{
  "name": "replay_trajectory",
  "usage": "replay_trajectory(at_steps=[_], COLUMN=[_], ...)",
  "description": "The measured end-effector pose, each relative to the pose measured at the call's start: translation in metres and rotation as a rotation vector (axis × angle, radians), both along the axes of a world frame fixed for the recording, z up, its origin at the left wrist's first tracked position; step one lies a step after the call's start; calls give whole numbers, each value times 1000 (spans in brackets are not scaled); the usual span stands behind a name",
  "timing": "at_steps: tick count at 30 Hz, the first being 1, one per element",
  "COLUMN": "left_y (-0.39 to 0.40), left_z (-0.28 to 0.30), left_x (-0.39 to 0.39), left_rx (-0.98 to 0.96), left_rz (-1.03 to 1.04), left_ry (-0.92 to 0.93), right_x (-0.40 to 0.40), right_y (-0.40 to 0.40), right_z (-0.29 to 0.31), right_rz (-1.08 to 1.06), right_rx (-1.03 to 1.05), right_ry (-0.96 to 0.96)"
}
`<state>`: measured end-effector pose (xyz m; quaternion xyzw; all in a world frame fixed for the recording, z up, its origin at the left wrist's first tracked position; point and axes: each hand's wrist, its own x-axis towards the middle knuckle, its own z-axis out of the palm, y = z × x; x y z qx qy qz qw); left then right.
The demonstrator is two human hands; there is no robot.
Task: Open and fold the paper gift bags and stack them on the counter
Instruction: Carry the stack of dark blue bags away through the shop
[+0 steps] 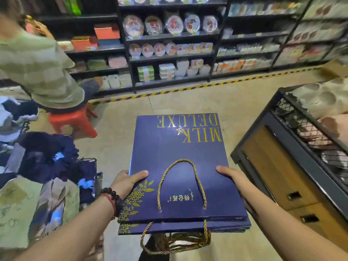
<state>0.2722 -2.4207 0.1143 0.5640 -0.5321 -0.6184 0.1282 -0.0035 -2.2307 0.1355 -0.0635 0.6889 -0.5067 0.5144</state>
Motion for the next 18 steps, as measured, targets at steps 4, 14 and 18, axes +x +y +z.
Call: replay_trajectory(at_steps=[4, 14, 18], left_y=[-70, -234, -290], left_z=[0, 17, 15], left_x=[-62, -239, -327], left_rx=[58, 53, 55], left_rz=[-75, -277, -329], left_ry=[26, 75, 73], right_x=[-45, -176, -252], right_y=[-52, -171, -216], right_z=[-4, 7, 1], right_rz=[-100, -311, -392], right_rx=[-17, -62, -57], right_ry=[0, -5, 26])
